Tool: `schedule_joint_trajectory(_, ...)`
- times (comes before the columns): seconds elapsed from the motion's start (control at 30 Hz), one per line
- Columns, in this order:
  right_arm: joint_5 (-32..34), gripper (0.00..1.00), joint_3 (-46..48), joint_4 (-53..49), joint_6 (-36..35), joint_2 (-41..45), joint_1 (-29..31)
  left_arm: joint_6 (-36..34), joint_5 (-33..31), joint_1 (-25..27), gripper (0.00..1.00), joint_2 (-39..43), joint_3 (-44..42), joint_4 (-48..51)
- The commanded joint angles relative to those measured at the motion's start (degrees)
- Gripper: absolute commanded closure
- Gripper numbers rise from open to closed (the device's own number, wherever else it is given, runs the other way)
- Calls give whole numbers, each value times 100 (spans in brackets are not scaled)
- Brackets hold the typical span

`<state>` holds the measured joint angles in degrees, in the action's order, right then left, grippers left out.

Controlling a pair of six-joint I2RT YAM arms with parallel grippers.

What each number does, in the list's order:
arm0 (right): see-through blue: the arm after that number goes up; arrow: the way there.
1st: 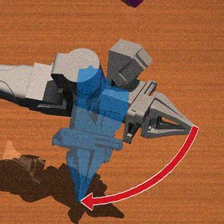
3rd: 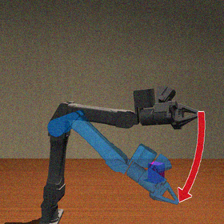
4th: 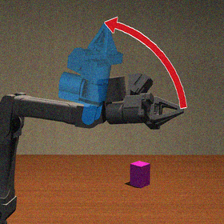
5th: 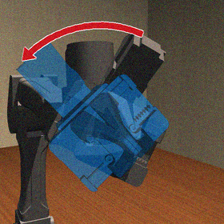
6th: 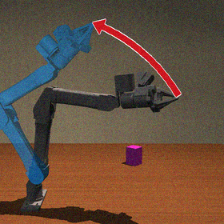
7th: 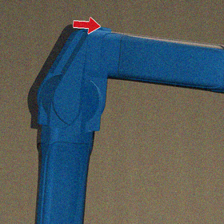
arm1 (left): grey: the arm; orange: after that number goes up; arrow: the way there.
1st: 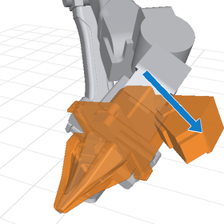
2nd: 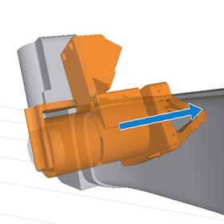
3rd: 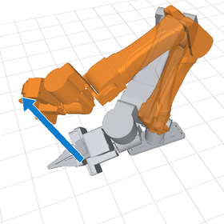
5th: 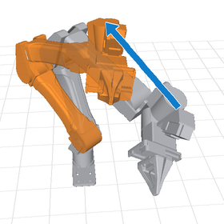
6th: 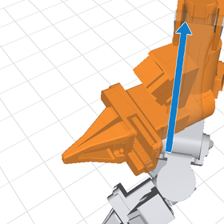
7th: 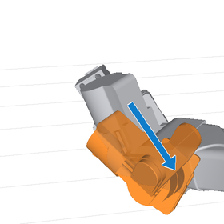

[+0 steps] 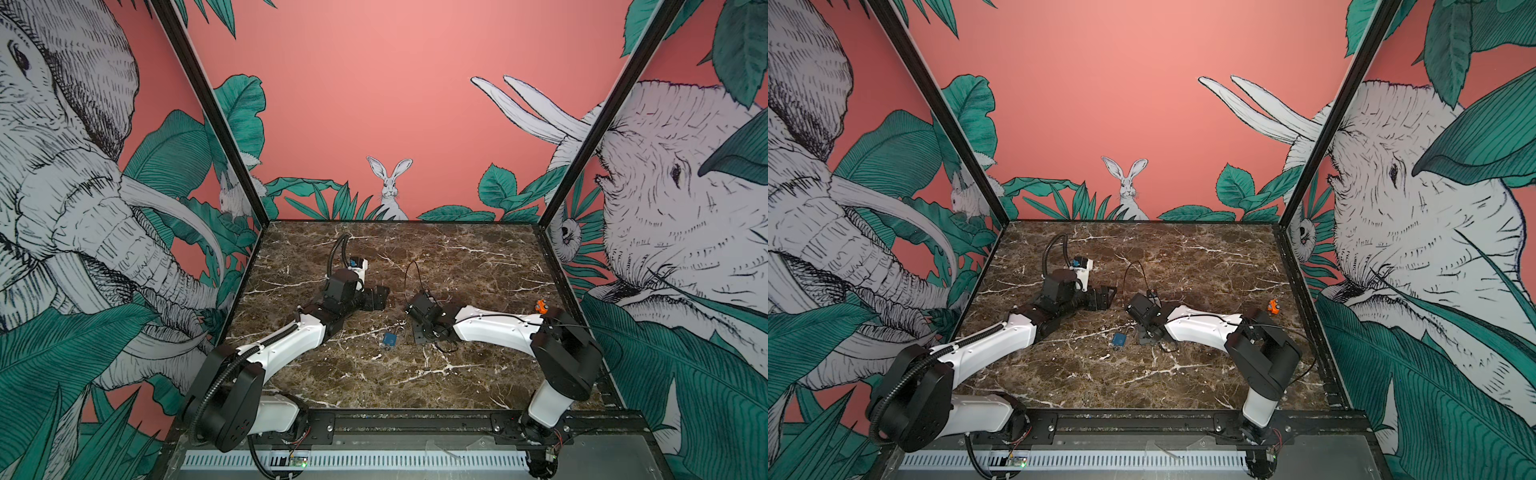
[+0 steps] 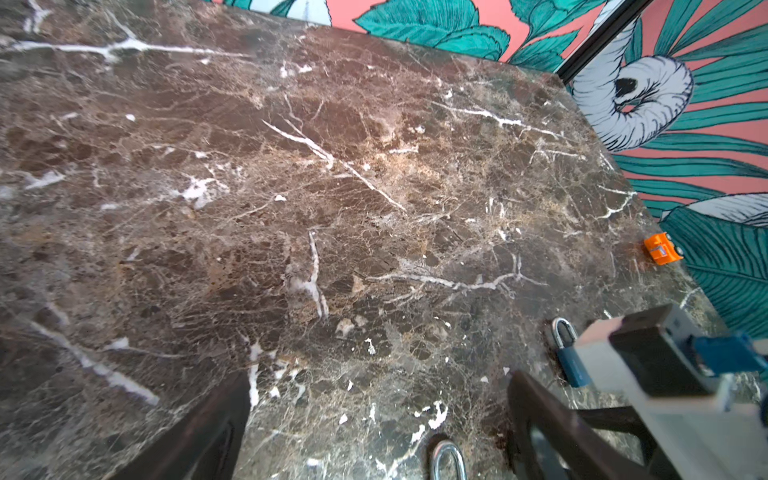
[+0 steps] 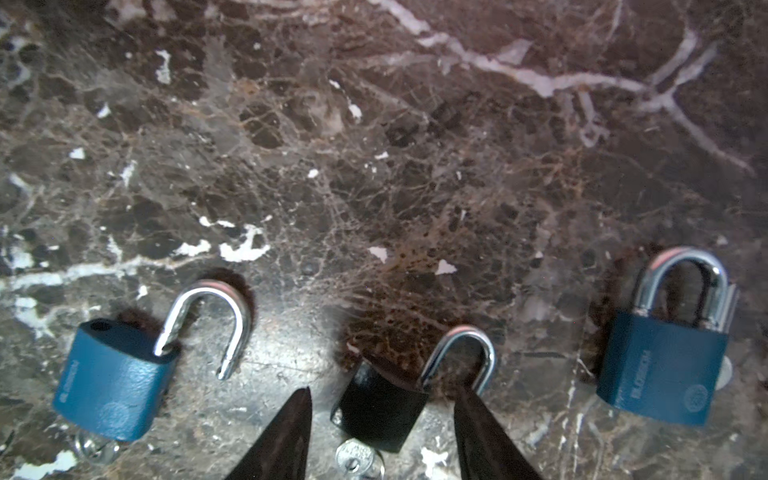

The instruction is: Lock with the key

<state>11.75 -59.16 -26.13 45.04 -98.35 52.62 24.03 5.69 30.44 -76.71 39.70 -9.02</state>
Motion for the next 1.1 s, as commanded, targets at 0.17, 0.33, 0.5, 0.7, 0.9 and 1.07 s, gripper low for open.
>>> schedule_joint_trajectory(0.17, 231, 46, 118, -205, 198, -122, 37, -8, 192, -1, 3, -99, 81, -210)
schedule_joint_trajectory(0.33, 170, 47, 194, -144, 222, -115, 38, 14, 287, 0, 3, -171, 117, -206)
schedule_joint_trajectory(0.5, 66, 48, 312, 97, 172, -29, 37, 83, 314, 1, 3, -194, 74, -256)
schedule_joint_trajectory(0.7, -163, 52, 283, 261, 37, -161, 36, 63, 397, -1, 3, -267, 134, -241)
schedule_joint_trajectory(0.9, -234, 60, 251, 293, -63, -264, 30, 69, 507, 1, 3, -377, 158, -298)
schedule_joint_trajectory(1.07, -234, 69, 326, 317, -111, -209, 27, 80, 590, 4, 4, -450, 178, -320)
